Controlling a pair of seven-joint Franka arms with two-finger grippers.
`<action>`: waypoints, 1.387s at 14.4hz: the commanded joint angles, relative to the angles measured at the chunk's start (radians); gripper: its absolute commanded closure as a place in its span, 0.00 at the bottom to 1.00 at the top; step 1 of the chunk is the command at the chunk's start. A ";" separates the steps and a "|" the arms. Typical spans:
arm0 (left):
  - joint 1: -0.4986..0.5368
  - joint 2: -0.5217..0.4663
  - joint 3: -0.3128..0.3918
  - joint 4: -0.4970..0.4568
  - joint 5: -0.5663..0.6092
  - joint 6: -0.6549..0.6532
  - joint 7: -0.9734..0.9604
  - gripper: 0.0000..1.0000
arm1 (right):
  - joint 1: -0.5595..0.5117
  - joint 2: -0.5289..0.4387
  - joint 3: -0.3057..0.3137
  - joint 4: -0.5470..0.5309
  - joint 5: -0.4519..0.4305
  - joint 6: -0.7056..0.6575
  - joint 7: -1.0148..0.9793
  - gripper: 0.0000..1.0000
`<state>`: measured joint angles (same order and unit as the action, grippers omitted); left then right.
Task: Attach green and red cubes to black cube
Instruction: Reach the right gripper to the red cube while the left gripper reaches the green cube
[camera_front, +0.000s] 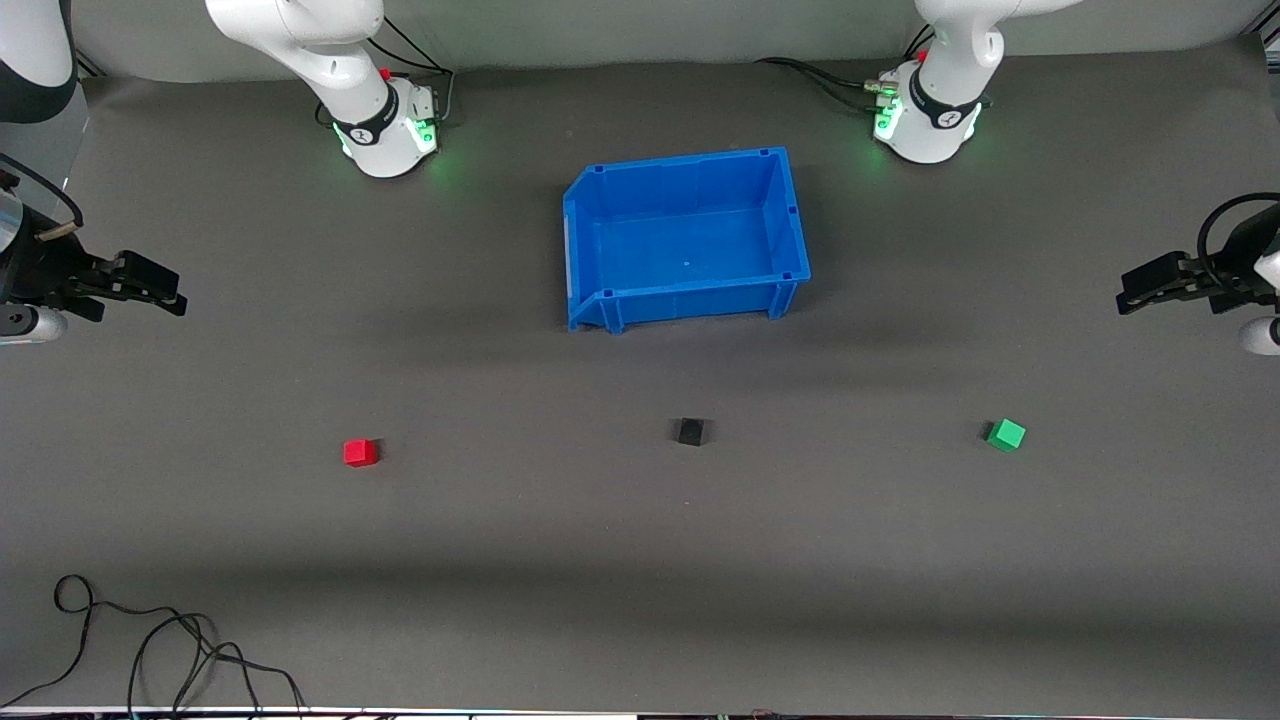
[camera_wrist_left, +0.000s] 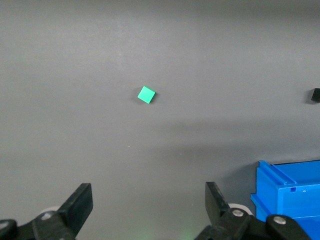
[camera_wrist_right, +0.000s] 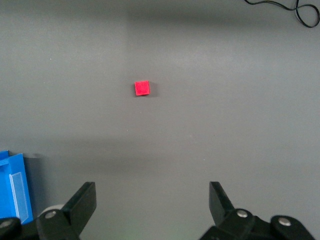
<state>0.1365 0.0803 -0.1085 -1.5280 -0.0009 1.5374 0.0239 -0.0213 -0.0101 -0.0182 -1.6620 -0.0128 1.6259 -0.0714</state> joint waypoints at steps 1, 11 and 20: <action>0.009 -0.001 0.004 0.020 -0.001 -0.010 0.005 0.00 | 0.006 -0.005 0.003 -0.004 0.017 0.000 0.027 0.00; 0.005 0.097 0.006 0.015 0.016 0.010 -0.160 0.00 | 0.006 0.070 -0.003 0.100 0.080 -0.001 0.362 0.00; 0.093 0.222 0.006 -0.191 0.027 0.364 -0.606 0.00 | -0.043 0.268 -0.011 0.165 0.289 0.023 1.124 0.00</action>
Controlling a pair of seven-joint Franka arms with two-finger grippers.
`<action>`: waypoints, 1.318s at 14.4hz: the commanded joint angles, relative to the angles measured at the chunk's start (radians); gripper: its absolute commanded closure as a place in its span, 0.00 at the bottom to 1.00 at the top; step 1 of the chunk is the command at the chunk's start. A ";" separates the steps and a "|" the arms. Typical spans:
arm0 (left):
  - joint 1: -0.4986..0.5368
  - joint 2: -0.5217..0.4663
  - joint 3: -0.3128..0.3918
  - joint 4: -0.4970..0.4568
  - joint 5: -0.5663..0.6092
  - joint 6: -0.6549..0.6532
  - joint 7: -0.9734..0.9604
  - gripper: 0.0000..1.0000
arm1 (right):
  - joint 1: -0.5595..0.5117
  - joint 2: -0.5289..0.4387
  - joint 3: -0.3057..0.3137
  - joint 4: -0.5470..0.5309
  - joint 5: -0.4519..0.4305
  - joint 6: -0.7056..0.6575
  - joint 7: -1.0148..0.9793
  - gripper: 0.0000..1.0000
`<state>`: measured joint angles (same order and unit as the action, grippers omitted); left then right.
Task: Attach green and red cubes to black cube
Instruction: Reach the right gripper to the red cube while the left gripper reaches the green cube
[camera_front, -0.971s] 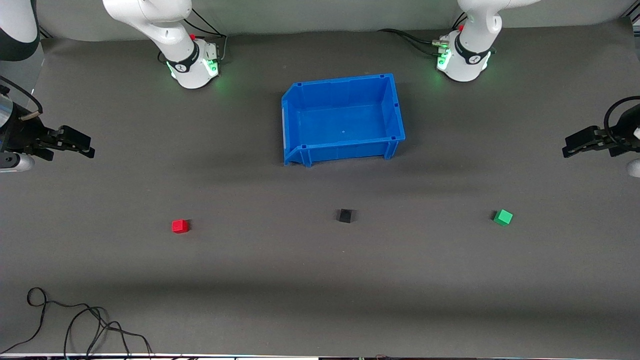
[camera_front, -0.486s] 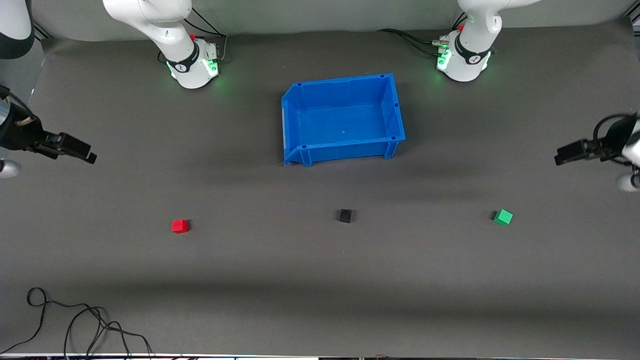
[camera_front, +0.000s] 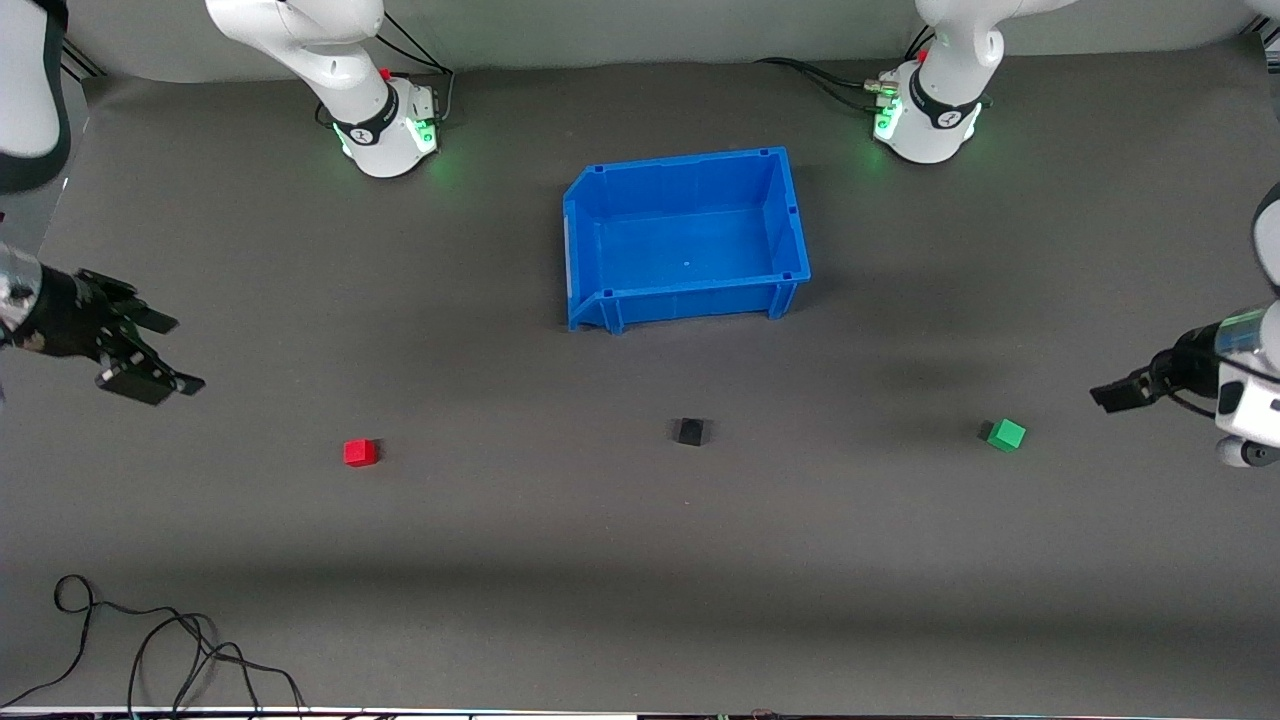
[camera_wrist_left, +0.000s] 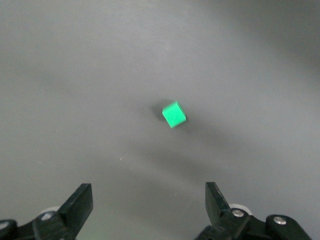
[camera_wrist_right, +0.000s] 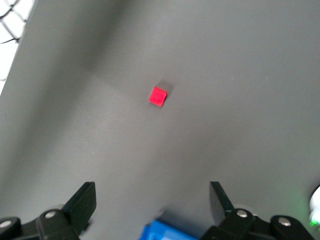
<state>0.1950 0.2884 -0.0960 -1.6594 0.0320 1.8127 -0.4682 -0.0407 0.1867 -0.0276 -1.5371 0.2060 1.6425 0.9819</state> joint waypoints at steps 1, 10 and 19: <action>0.035 0.046 -0.005 -0.072 -0.015 0.135 -0.175 0.00 | -0.025 0.101 -0.009 0.035 0.094 0.025 0.072 0.00; 0.029 0.254 -0.007 -0.178 -0.023 0.454 -0.437 0.08 | -0.030 0.302 -0.032 -0.150 0.246 0.388 0.052 0.01; 0.012 0.361 -0.010 -0.168 -0.027 0.559 -0.422 0.17 | -0.039 0.437 -0.034 -0.225 0.443 0.525 -0.120 0.01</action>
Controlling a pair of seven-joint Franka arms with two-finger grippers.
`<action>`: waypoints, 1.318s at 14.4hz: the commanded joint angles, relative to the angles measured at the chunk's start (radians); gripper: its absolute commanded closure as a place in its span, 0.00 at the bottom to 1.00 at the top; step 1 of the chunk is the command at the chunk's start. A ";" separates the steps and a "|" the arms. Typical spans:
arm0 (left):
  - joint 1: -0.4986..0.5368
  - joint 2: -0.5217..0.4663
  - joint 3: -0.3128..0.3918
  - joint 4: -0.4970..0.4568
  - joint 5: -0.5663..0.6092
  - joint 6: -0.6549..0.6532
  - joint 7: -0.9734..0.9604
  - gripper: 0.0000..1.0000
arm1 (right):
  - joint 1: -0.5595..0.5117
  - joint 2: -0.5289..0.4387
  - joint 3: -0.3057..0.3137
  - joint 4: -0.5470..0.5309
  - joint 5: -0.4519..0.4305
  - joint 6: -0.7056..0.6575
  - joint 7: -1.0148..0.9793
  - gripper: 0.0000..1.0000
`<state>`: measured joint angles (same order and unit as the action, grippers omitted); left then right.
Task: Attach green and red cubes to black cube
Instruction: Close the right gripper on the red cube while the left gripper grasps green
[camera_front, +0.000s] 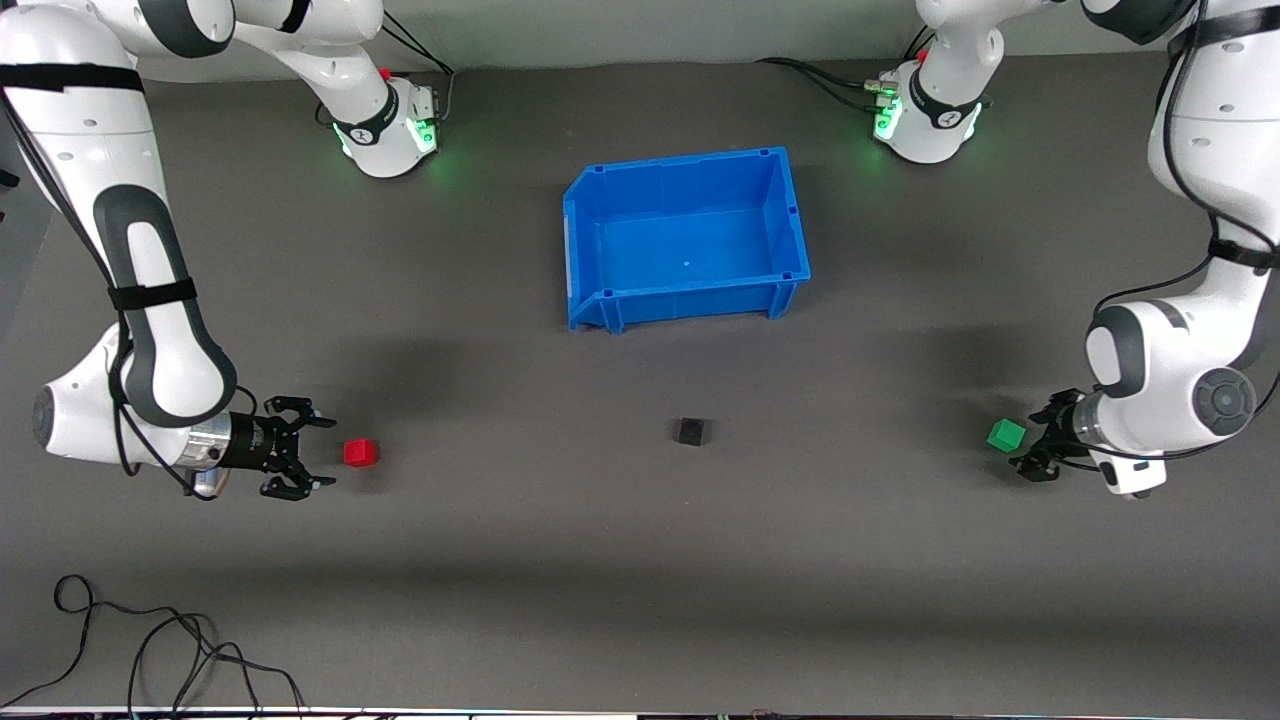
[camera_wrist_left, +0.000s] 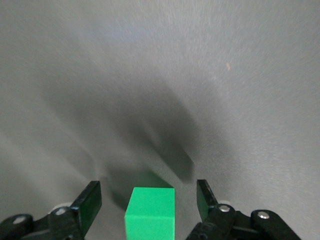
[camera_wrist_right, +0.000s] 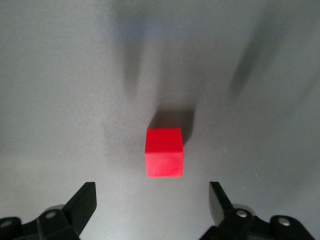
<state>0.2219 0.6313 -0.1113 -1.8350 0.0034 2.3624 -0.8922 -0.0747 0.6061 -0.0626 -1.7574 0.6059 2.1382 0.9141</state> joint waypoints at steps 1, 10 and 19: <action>-0.019 0.018 0.005 0.008 0.001 0.005 0.003 0.25 | -0.005 0.029 0.001 -0.005 0.066 0.042 -0.075 0.01; -0.027 0.010 0.005 0.023 0.001 -0.002 -0.002 0.76 | -0.008 0.075 0.001 0.001 0.104 0.063 -0.126 0.44; -0.052 -0.005 -0.004 0.258 -0.016 -0.288 -0.111 1.00 | 0.007 0.057 0.004 0.007 0.104 0.051 -0.110 0.67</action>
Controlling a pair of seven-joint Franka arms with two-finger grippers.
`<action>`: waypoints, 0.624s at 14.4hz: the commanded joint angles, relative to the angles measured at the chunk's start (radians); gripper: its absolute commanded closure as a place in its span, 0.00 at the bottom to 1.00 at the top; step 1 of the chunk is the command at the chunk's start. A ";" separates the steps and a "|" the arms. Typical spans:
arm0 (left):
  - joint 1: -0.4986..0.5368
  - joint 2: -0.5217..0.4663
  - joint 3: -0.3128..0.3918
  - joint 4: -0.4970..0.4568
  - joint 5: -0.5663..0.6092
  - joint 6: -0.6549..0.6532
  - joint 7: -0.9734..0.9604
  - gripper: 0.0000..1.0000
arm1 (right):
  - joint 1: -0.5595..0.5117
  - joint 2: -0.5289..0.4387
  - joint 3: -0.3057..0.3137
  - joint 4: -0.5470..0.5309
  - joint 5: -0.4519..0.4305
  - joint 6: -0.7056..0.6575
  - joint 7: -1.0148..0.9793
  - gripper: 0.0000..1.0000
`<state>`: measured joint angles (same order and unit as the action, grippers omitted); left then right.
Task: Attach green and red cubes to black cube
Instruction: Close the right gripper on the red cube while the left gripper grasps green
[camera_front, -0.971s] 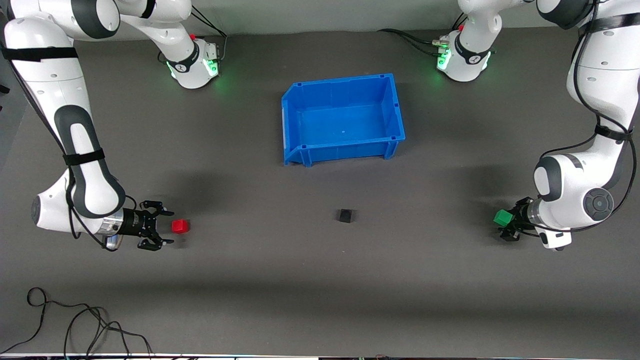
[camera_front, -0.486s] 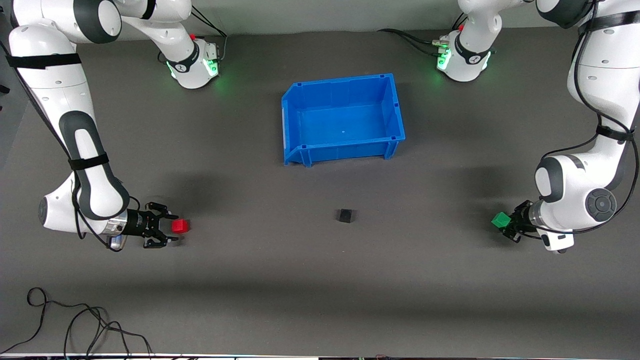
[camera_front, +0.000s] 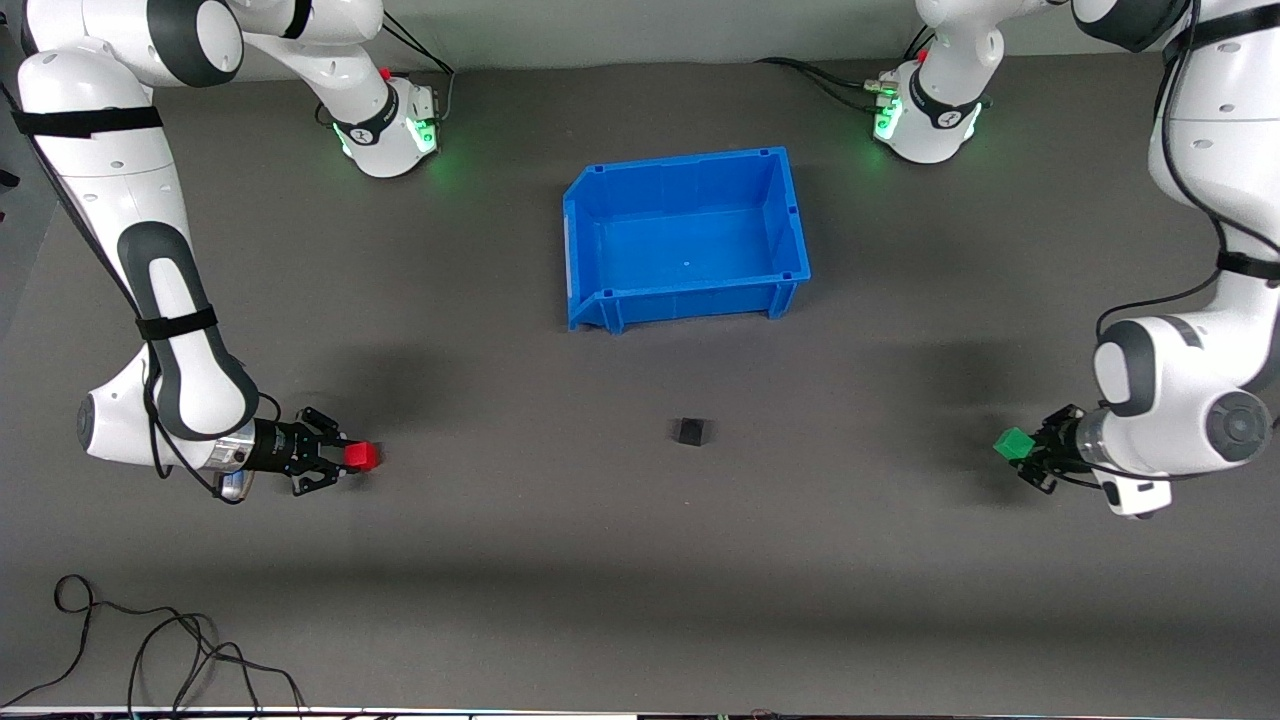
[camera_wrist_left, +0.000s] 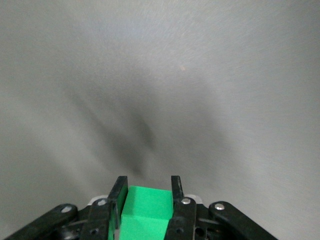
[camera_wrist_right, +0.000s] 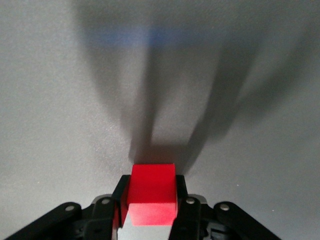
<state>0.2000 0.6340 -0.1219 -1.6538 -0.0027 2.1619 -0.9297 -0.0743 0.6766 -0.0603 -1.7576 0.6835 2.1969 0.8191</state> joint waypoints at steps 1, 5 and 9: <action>-0.053 -0.005 0.007 0.106 -0.010 -0.106 -0.136 1.00 | 0.007 -0.025 0.008 0.010 0.027 -0.026 -0.006 0.67; -0.143 0.043 0.008 0.206 -0.013 -0.114 -0.360 1.00 | 0.095 -0.031 0.011 0.102 0.031 -0.134 0.156 0.67; -0.174 0.043 0.005 0.210 -0.138 -0.099 -0.530 1.00 | 0.249 -0.026 0.010 0.173 0.111 -0.121 0.317 0.67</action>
<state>0.0443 0.6589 -0.1273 -1.4794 -0.0901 2.0793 -1.3832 0.1110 0.6536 -0.0385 -1.6118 0.7510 2.0785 1.0650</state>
